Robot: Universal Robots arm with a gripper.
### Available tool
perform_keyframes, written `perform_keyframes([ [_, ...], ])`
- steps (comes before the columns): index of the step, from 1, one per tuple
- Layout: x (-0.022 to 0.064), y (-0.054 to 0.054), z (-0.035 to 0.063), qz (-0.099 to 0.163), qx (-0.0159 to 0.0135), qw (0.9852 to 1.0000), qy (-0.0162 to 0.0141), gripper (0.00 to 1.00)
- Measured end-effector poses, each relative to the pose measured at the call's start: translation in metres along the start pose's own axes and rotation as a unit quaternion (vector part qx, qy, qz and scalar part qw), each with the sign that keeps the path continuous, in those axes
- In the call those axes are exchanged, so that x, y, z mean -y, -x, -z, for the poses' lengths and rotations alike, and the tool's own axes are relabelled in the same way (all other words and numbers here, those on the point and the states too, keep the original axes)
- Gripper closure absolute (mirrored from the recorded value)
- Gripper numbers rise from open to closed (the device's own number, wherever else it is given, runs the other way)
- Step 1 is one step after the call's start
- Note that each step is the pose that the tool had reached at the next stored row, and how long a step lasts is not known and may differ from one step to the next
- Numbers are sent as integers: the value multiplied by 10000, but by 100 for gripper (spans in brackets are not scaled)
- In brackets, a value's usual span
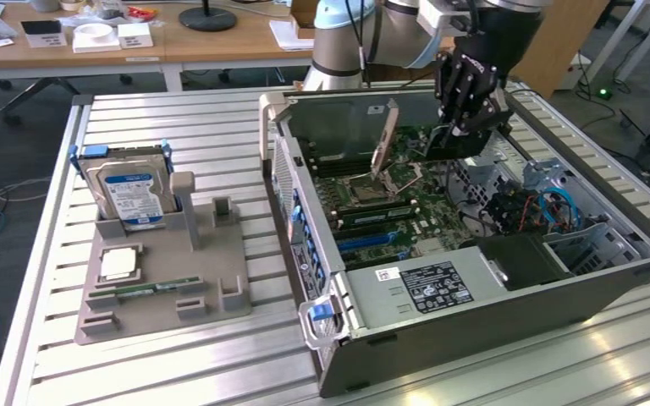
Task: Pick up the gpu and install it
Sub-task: 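Insert the gpu into the slot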
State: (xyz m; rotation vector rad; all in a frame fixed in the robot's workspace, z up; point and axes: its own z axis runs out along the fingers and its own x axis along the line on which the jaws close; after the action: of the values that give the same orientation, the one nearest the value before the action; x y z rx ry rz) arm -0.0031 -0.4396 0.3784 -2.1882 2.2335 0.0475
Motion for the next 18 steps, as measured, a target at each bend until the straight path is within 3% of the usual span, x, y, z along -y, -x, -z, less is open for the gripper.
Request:
perform_keyframes([
  [18,-250,-13,-241,138,-2,9999,-7,74],
])
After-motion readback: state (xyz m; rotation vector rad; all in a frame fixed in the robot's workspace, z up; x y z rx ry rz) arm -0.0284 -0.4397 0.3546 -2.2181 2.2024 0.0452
